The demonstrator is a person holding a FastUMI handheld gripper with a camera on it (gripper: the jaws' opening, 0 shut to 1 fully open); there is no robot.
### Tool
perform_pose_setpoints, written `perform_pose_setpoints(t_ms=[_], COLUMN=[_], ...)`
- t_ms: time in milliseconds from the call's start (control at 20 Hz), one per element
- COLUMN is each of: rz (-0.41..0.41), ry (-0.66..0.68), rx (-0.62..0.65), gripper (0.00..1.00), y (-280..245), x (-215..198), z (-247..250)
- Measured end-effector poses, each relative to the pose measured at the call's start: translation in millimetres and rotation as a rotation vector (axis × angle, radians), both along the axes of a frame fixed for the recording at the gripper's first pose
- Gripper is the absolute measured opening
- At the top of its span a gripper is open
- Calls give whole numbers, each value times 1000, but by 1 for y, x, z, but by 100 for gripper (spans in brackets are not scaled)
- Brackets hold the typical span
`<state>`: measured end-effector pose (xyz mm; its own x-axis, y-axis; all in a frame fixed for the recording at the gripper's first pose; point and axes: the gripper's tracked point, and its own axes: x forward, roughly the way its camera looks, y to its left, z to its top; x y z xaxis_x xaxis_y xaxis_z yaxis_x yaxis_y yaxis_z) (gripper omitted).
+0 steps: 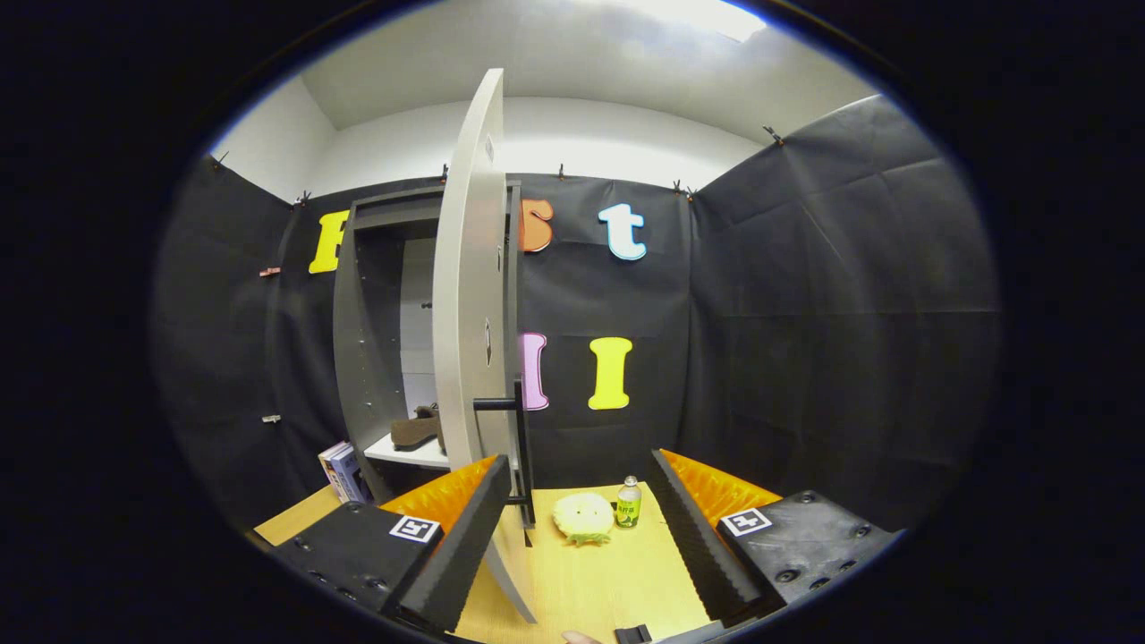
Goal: Open the shoe cabinet door, grab the shoes and put them into the shoe cabinet, then close the shoe cabinet door.
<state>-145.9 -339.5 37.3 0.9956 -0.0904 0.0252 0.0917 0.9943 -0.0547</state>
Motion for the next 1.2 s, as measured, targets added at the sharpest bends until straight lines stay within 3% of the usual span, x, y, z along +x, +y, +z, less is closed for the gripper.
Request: perform_pose_setpoints(t_ms=[500, 800, 1200], rz=[41, 148, 141], ry=[42, 68, 101], rx=[22, 44, 66], gripper=[96, 98, 98], y=[27, 101, 195], x=[34, 49, 89], z=[-12, -33, -59])
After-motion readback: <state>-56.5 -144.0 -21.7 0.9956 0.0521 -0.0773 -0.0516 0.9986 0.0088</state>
